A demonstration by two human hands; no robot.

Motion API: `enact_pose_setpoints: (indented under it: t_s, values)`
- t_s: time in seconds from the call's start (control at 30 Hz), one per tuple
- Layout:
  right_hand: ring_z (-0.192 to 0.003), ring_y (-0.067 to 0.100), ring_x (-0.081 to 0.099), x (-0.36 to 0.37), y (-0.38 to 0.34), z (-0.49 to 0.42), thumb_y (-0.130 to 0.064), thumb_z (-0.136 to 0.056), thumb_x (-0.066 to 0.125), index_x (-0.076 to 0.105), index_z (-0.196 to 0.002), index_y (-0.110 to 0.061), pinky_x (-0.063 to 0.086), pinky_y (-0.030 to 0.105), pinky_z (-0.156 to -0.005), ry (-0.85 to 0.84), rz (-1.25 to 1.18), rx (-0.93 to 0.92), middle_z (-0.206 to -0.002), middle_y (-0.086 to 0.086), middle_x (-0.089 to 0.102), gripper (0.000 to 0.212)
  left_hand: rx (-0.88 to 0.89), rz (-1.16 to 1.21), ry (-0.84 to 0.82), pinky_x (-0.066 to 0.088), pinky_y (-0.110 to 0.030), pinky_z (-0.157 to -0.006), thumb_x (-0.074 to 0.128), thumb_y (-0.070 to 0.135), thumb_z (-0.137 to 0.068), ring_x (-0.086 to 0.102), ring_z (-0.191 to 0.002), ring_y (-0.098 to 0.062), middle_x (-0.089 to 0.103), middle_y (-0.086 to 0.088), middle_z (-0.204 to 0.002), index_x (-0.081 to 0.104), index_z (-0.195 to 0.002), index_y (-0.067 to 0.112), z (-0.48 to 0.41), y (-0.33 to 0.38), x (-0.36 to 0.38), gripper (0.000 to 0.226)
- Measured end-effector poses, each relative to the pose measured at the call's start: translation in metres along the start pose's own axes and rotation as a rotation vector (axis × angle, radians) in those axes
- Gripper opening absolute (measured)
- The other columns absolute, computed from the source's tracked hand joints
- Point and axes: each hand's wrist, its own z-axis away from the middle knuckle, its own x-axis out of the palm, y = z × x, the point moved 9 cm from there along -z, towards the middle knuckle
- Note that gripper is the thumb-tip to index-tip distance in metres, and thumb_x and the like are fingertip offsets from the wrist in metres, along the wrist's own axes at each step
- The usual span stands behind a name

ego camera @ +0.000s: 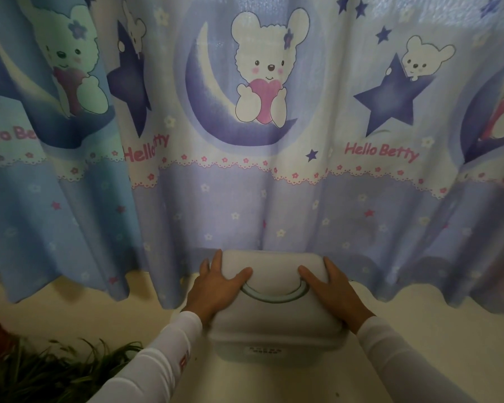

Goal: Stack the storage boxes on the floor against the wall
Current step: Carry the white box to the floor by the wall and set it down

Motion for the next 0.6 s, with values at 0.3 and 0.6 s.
enact_pose_setpoints:
  t_s: [0.3, 0.6]
  values:
    - [-0.131, 0.034, 0.04, 0.0008, 0.0078, -0.0012, -0.072, -0.078, 0.056, 0.016, -0.152, -0.033, 0.039, 0.051, -0.106, 0.004, 0.033, 0.043, -0.153, 0.008, 0.033, 0.094, -0.008, 0.044, 0.015, 0.037, -0.046, -0.106, 0.048, 0.077, -0.081, 0.038, -0.137, -0.037, 0.023, -0.007, -0.161, 0.012, -0.154, 0.034, 0.0023, 0.001, -0.0018, 0.092]
    - [-0.132, 0.036, 0.039, 0.0002, 0.0023, 0.0045, -0.064, -0.083, 0.057, 0.018, -0.152, -0.031, 0.037, 0.052, -0.107, 0.034, 0.037, 0.044, -0.153, 0.01, 0.033, 0.086, -0.017, 0.074, 0.012, 0.037, -0.047, -0.106, 0.051, 0.074, -0.081, 0.038, -0.136, -0.037, 0.022, -0.007, -0.161, 0.011, -0.155, 0.033, 0.0044, 0.0008, -0.0031, 0.093]
